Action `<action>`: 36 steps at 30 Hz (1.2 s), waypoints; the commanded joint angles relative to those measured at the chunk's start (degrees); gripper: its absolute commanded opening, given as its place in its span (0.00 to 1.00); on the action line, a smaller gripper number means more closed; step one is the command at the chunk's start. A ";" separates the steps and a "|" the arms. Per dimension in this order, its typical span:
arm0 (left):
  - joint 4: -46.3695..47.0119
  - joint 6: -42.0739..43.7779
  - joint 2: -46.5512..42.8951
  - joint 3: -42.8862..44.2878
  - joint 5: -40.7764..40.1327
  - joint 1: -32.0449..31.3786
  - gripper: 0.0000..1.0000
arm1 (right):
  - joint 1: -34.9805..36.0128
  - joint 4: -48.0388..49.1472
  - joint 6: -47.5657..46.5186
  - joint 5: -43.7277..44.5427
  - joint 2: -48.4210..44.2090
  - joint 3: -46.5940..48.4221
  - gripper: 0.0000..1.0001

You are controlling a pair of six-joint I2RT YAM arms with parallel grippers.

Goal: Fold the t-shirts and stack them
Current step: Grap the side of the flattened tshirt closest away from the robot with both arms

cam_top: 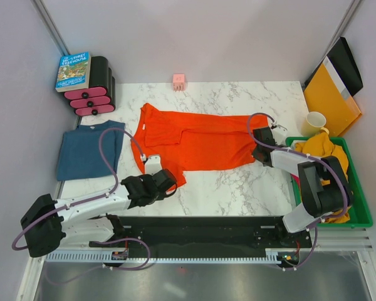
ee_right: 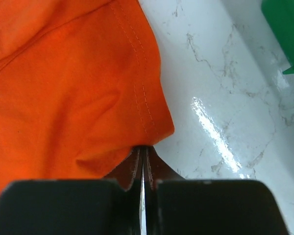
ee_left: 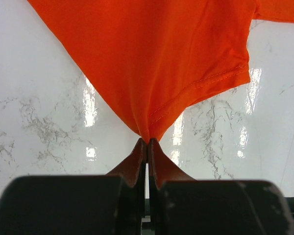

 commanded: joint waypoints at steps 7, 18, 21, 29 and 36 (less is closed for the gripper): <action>3.64 3.33 1.73 2.11 1.35 0.19 0.02 | 4.53 -1.32 -6.53 6.46 -8.03 2.69 0.00; 4.44 4.39 1.99 2.02 1.88 0.10 0.02 | 6.91 1.32 -11.63 -7.92 -4.27 8.66 0.00; 4.44 4.30 1.38 1.58 1.96 0.11 0.02 | 7.44 1.49 -12.16 -13.02 0.04 10.60 0.00; 4.43 3.95 1.12 0.96 1.96 0.10 0.02 | 8.76 0.27 -14.36 -20.87 9.98 17.36 0.00; 4.35 4.12 1.03 1.14 1.61 0.11 0.02 | 9.38 1.67 -13.57 -13.05 4.54 16.15 0.46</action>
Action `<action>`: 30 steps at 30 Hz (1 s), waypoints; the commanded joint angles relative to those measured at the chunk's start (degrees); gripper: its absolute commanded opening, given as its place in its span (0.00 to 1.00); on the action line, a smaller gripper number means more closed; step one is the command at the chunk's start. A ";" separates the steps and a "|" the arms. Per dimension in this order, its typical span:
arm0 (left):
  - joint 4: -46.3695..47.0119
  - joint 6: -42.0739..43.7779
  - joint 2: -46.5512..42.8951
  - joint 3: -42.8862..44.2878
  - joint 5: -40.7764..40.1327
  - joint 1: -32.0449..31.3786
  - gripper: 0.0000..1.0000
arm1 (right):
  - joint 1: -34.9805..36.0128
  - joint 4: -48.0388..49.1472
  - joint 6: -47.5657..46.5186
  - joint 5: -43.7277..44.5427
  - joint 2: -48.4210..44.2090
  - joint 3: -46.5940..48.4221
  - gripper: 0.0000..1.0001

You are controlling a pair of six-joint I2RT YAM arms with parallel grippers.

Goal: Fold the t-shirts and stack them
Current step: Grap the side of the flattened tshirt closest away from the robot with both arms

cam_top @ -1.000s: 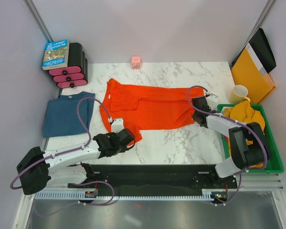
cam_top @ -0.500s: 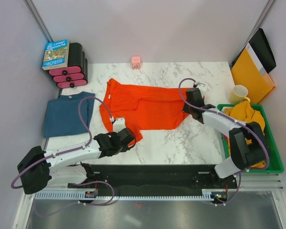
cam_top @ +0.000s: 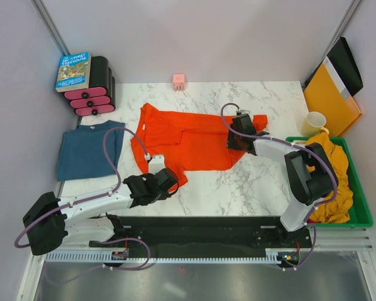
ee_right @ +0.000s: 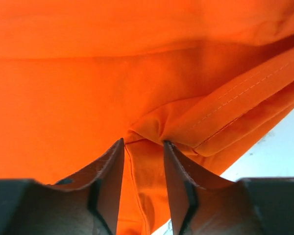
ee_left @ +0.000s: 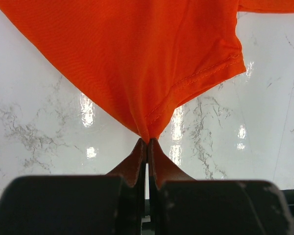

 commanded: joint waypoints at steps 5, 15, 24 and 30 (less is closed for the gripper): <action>1.27 1.35 0.55 1.38 -0.51 0.11 0.02 | 0.28 1.67 0.40 6.86 -10.20 -0.58 0.52; 1.79 1.44 1.08 1.65 -0.24 0.10 0.02 | 0.20 -1.67 1.10 11.78 -12.93 -6.47 0.44; 1.79 1.00 0.73 1.21 0.20 0.19 0.02 | 0.20 -1.06 1.19 12.58 -9.68 -7.27 0.43; 1.70 0.82 0.82 1.03 0.29 0.19 0.02 | 0.11 -1.06 0.58 12.40 -5.11 -3.50 0.44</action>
